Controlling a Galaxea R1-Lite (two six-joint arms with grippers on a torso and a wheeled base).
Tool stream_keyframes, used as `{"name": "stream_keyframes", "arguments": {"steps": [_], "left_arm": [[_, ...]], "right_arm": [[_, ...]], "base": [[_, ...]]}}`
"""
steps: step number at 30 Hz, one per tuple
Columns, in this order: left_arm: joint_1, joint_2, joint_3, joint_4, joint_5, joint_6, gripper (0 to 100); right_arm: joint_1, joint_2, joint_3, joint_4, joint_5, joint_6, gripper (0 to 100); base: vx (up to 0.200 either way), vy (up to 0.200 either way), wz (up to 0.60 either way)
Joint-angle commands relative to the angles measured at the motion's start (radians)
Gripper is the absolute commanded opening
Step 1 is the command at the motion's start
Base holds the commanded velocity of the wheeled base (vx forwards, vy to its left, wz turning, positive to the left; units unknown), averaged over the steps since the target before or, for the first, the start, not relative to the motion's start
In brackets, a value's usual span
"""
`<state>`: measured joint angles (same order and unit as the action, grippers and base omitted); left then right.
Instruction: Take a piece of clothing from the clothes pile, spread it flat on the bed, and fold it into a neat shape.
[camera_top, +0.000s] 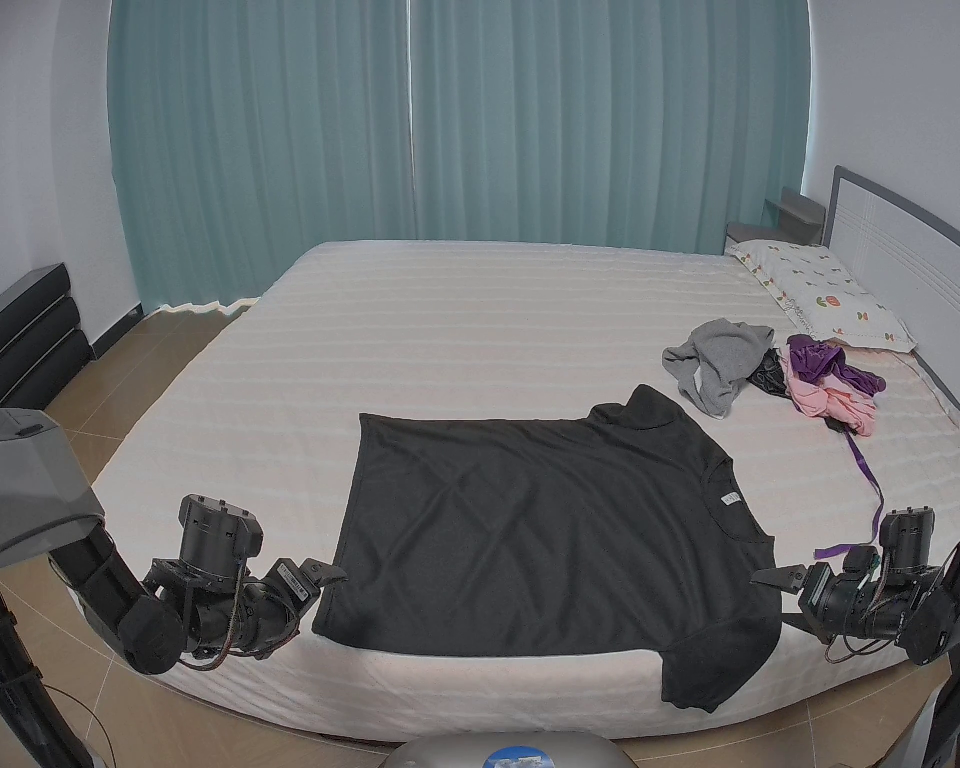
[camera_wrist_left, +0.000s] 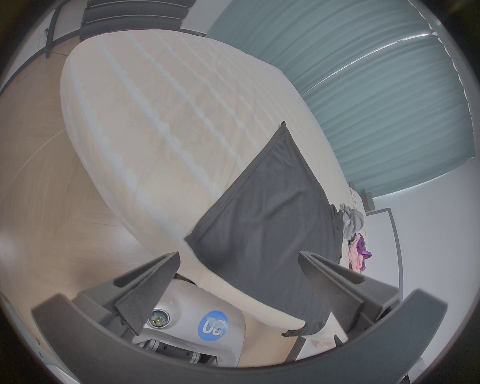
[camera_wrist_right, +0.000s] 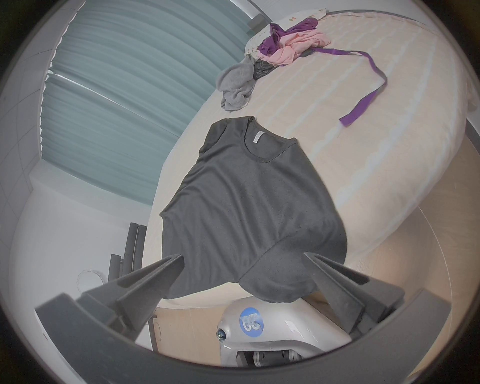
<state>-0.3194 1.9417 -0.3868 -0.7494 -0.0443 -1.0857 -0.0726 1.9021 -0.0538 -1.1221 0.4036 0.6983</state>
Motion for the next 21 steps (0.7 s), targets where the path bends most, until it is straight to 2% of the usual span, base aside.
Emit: {"name": "stream_keyframes", "arguments": {"steps": [1,7,12,21], "left_arm": [[0.0,0.0,0.0,-0.001,-0.005,0.0,100],[-0.009,-0.001,-0.004,-0.001,-0.005,-0.011,100],[-0.033,-0.001,-0.026,-0.002,-0.006,-0.069,100],[-0.05,0.002,-0.026,-0.005,-0.006,-0.075,100]], "right_arm": [[-0.001,0.006,0.002,-0.008,0.0,0.0,100],[0.004,0.006,0.0,-0.008,0.0,0.0,100],[0.005,0.008,-0.003,-0.008,0.0,-0.003,100],[0.016,0.034,-0.001,-0.051,-0.008,-0.006,100]], "base": [[0.0,0.0,0.0],[0.0,0.0,0.0],[0.0,-0.2,0.0],[0.0,-0.2,0.0]]}}
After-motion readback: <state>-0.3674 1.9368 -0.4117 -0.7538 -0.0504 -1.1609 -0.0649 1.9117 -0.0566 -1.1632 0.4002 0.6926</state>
